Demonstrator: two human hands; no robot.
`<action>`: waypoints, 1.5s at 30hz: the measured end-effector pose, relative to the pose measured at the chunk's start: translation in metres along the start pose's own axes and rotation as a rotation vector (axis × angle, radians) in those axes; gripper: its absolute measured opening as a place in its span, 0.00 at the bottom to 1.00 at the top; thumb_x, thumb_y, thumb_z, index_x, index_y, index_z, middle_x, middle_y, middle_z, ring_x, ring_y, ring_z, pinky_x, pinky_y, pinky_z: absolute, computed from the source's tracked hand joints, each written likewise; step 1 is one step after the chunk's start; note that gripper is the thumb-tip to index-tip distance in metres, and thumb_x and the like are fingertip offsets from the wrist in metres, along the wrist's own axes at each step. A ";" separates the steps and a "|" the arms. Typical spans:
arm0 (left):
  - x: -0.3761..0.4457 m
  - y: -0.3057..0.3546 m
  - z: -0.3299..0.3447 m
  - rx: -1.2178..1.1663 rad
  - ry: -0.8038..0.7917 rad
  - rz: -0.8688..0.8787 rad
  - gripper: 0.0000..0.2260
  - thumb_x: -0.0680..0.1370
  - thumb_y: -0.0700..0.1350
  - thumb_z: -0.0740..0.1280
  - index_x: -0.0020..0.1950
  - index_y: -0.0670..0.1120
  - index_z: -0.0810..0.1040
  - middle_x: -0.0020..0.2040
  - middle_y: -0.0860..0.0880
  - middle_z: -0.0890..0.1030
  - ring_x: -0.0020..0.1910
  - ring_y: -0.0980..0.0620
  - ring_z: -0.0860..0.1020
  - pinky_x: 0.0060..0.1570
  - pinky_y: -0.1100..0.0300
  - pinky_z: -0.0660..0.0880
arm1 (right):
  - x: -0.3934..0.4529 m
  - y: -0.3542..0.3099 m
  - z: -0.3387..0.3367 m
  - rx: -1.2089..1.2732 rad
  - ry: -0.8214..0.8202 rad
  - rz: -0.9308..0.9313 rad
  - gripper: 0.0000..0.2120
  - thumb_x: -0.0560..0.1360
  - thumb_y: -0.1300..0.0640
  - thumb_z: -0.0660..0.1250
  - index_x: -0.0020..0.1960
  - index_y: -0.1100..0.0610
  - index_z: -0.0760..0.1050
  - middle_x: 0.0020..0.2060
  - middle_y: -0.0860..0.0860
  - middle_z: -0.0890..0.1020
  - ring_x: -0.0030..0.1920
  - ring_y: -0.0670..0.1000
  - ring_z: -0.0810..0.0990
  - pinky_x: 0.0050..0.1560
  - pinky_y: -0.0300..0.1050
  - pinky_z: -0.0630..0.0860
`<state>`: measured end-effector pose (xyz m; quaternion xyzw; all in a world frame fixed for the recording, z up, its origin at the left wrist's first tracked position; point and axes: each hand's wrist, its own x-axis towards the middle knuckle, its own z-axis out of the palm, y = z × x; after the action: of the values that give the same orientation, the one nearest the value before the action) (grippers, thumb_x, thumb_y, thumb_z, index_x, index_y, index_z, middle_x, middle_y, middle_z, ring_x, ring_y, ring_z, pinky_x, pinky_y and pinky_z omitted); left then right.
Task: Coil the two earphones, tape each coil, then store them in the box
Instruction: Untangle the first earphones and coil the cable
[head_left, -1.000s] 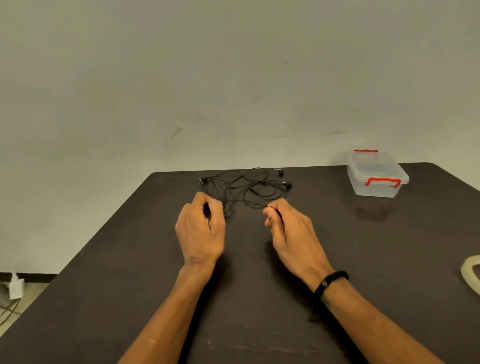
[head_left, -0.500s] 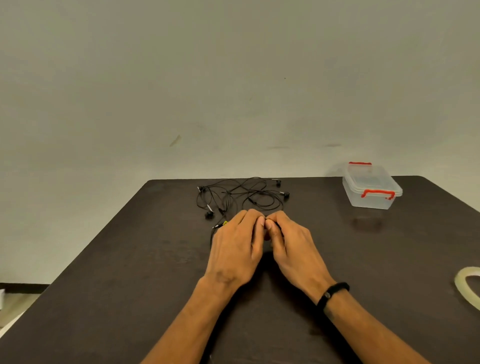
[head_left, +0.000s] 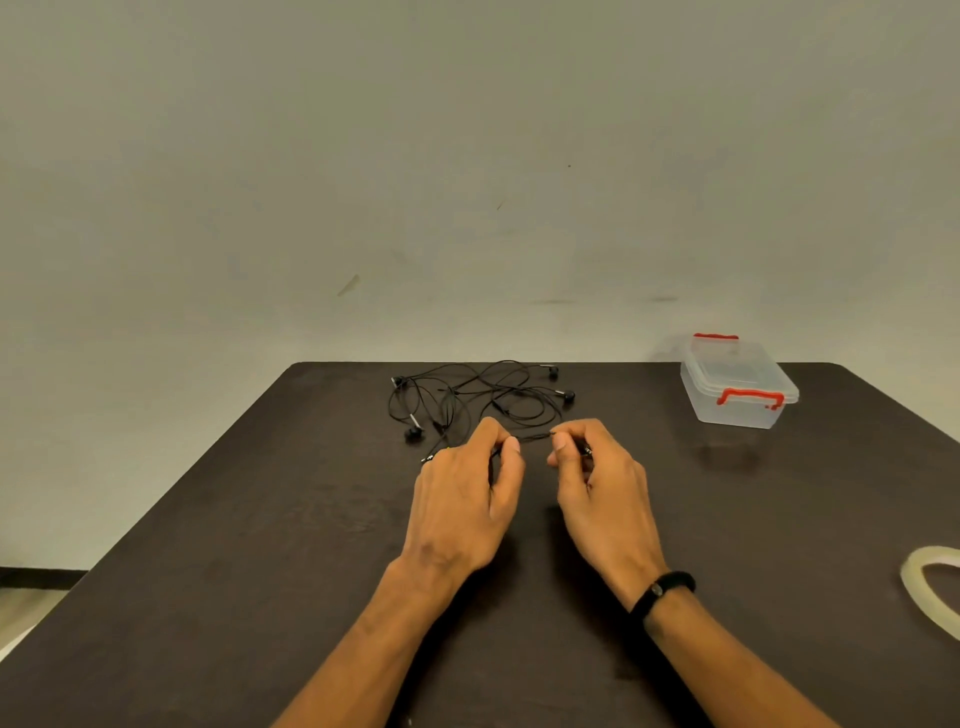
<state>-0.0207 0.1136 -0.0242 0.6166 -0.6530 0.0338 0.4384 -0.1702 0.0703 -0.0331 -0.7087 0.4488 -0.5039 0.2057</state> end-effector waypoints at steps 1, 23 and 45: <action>0.000 0.000 0.000 0.006 -0.002 0.003 0.10 0.85 0.54 0.57 0.45 0.53 0.69 0.26 0.53 0.71 0.26 0.50 0.71 0.33 0.49 0.74 | 0.000 0.001 0.000 -0.019 0.009 0.003 0.05 0.85 0.54 0.64 0.58 0.49 0.78 0.48 0.43 0.82 0.49 0.43 0.80 0.49 0.38 0.77; 0.004 -0.001 -0.023 0.215 0.009 0.166 0.10 0.82 0.52 0.57 0.42 0.52 0.69 0.27 0.55 0.69 0.25 0.53 0.69 0.27 0.54 0.71 | 0.016 0.015 -0.009 0.399 0.299 0.343 0.10 0.82 0.65 0.68 0.49 0.51 0.82 0.44 0.57 0.87 0.38 0.46 0.88 0.44 0.39 0.85; 0.006 -0.009 -0.031 0.191 0.116 0.186 0.09 0.82 0.48 0.61 0.42 0.50 0.70 0.29 0.55 0.70 0.26 0.52 0.68 0.27 0.56 0.68 | 0.018 0.011 -0.023 0.449 0.344 0.396 0.10 0.84 0.63 0.63 0.60 0.59 0.81 0.44 0.51 0.88 0.32 0.46 0.83 0.28 0.40 0.79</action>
<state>0.0046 0.1254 -0.0062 0.5894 -0.6747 0.1717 0.4099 -0.1938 0.0531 -0.0227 -0.4495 0.4838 -0.6524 0.3718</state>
